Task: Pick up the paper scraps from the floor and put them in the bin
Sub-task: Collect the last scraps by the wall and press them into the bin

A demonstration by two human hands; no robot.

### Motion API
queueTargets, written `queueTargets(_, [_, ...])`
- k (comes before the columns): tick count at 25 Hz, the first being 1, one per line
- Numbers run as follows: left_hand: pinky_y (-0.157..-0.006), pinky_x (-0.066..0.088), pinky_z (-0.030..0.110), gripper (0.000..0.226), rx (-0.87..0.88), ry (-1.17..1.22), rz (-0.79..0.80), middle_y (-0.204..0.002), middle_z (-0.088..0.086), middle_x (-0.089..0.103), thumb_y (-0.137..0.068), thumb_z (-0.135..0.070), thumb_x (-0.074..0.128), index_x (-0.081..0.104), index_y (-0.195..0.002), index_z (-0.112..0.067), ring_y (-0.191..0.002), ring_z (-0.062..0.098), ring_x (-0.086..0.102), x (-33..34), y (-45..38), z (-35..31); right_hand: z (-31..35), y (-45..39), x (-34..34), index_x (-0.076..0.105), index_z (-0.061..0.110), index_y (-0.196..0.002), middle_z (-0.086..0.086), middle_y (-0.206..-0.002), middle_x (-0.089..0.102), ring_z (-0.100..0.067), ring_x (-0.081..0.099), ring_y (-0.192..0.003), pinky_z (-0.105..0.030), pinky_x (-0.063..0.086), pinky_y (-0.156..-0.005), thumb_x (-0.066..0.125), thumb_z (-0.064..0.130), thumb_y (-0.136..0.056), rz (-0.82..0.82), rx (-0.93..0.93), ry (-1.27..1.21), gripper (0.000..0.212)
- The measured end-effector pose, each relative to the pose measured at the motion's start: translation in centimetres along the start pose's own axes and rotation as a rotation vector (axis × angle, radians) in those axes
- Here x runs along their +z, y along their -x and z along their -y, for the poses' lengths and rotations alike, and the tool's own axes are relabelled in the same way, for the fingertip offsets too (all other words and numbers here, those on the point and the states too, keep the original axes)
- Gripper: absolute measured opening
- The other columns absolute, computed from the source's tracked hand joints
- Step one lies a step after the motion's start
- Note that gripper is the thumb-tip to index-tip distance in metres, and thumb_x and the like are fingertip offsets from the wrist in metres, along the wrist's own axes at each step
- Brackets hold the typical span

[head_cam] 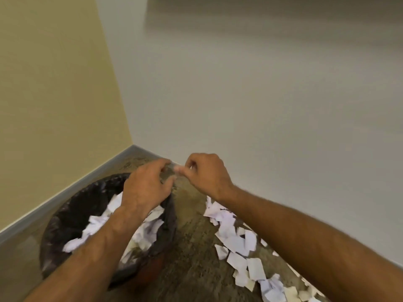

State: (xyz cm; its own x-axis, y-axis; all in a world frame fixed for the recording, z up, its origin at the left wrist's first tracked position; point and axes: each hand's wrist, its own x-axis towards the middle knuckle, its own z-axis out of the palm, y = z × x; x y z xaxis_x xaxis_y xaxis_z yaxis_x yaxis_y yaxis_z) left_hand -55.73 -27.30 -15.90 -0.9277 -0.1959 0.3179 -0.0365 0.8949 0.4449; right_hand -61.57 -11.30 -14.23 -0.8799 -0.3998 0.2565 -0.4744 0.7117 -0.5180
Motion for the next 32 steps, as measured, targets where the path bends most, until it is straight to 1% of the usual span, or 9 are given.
queueTargets(4, [-0.079,0.055,0.033,0.039,0.137,0.164,0.042,-0.100,-0.013,0.067,-0.083,-0.037,0.068,0.060,-0.121,-0.033,-0.084,0.011,0.061,4.1,-0.1,-5.3,-5.5,1.8,-4.2,0.067,0.023,-0.078,0.011,-0.076,0.067,-0.006,0.062,-0.073,-0.028,0.049,-0.068,0.058,0.059,-0.087,-0.120,0.091,-0.058,0.038])
queueTargets(7, [-0.096,0.049,0.033,0.048,0.179,0.179,0.299,-0.123,-0.011,0.062,-0.084,-0.044,0.066,0.052,-0.130,-0.038,-0.105,0.013,0.058,9.6,1.8,-8.0,-14.0,7.6,-6.4,0.065,0.025,-0.082,0.012,-0.080,0.067,-0.006,0.062,-0.078,-0.026,0.048,-0.070,0.063,0.056,-0.083,-0.069,0.242,0.051,0.031])
queueTargets(10, [-0.110,0.037,0.034,0.076,0.179,0.151,0.599,-0.150,-0.008,0.041,-0.079,-0.053,0.071,0.035,-0.144,-0.039,-0.132,0.018,0.043,16.4,4.9,-9.1,-22.6,16.8,-6.0,0.065,0.027,-0.097,0.008,-0.096,0.068,-0.011,0.062,-0.090,-0.026,0.045,-0.072,0.065,0.063,-0.078,0.053,0.492,0.163,0.040])
queueTargets(12, [-0.112,0.034,0.034,0.094,0.172,0.081,0.771,-0.155,-0.004,0.033,-0.072,-0.056,0.076,0.026,-0.149,-0.037,-0.138,0.020,0.036,21.0,7.1,-8.9,-27.1,23.8,-4.5,0.059,0.027,-0.120,0.004,-0.121,0.064,-0.013,0.059,-0.105,-0.027,0.046,-0.082,0.064,0.075,-0.069,0.170,0.706,0.199,0.070])
queueTargets(15, [-0.113,0.033,0.040,0.121,0.095,-0.041,0.979,-0.160,0.002,0.018,-0.057,-0.060,0.084,0.012,-0.152,-0.039,-0.145,0.027,0.021,27.1,10.7,-7.4,-31.0,33.5,-1.5,0.027,0.031,-0.147,-0.002,-0.150,0.036,-0.022,0.043,-0.130,-0.040,0.043,-0.103,0.056,0.097,-0.043,0.362,0.949,0.184,0.127])
queueTargets(20, [-0.112,0.031,0.054,0.152,-0.025,-0.184,1.093,-0.161,0.009,-0.011,-0.036,-0.071,0.085,-0.013,-0.149,-0.045,-0.148,0.040,0.001,33.0,14.2,-6.3,-33.2,40.4,3.9,-0.019,0.038,-0.148,-0.007,-0.157,0.007,-0.034,0.019,-0.143,-0.050,0.025,-0.114,0.060,0.098,-0.020,0.466,1.243,0.111,0.162])
queueTargets(22, [-0.109,0.033,0.055,0.155,-0.033,-0.196,1.088,-0.160,0.010,-0.019,-0.035,-0.073,0.084,-0.021,-0.146,-0.047,-0.147,0.042,-0.002,34.2,15.0,-7.1,-33.6,39.8,5.1,-0.024,0.038,-0.146,-0.008,-0.157,0.003,-0.036,0.017,-0.143,-0.050,0.028,-0.113,0.063,0.096,-0.017,0.461,1.257,0.092,0.166])
queueTargets(27, [-0.107,0.036,0.054,0.156,0.081,-0.260,1.039,-0.160,0.010,-0.019,-0.030,-0.087,0.072,-0.030,-0.141,-0.048,-0.145,0.044,-0.001,36.4,16.3,-9.9,-33.8,36.9,7.1,-0.028,0.055,-0.138,-0.003,-0.158,-0.011,-0.034,0.005,-0.146,-0.050,0.035,-0.109,0.074,0.086,-0.024,0.385,1.028,0.052,0.157])
queueTargets(32, [-0.103,0.040,0.053,0.140,0.275,-0.305,1.047,-0.160,0.009,-0.016,-0.043,-0.088,0.068,-0.021,-0.144,-0.050,-0.143,0.048,0.000,37.9,17.7,-12.5,-33.5,33.7,9.7,-0.031,0.058,-0.136,-0.002,-0.157,-0.014,-0.036,0.004,-0.144,-0.050,0.034,-0.110,0.076,0.078,-0.044,0.485,0.792,0.191,0.141])
